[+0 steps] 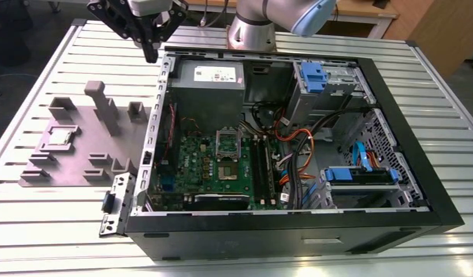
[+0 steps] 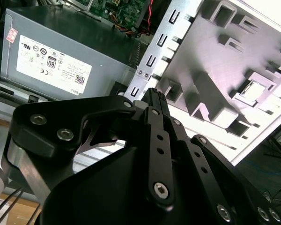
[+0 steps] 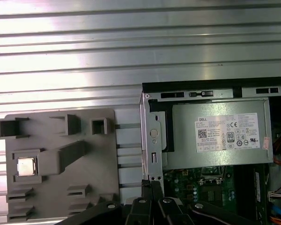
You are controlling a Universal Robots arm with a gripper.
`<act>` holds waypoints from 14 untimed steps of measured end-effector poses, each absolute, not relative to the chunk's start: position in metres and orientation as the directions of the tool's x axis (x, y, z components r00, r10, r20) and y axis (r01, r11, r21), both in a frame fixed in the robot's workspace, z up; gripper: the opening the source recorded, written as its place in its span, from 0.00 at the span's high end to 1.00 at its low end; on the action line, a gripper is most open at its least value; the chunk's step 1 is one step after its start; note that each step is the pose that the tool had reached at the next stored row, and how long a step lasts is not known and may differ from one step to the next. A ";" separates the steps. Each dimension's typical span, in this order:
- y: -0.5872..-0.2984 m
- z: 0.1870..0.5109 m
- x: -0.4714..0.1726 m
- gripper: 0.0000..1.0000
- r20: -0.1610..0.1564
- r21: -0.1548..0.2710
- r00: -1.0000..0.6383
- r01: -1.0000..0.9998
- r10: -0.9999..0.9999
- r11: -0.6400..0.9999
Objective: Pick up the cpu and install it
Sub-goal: 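Reach for the cpu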
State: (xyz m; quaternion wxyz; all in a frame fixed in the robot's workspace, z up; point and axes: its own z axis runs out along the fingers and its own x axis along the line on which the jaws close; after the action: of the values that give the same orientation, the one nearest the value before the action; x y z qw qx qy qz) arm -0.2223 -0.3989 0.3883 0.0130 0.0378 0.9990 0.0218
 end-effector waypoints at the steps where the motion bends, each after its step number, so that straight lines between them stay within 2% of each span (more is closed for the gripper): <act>1: -0.399 0.388 -0.223 0.86 -0.024 0.045 -0.997 0.075 0.076 0.996; 14: -0.399 0.388 -0.225 0.86 -0.024 0.045 -0.997 0.075 0.076 0.996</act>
State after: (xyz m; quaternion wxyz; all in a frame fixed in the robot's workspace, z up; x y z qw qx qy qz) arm -0.2255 -0.3989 0.3883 0.0130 0.0379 0.9990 0.0218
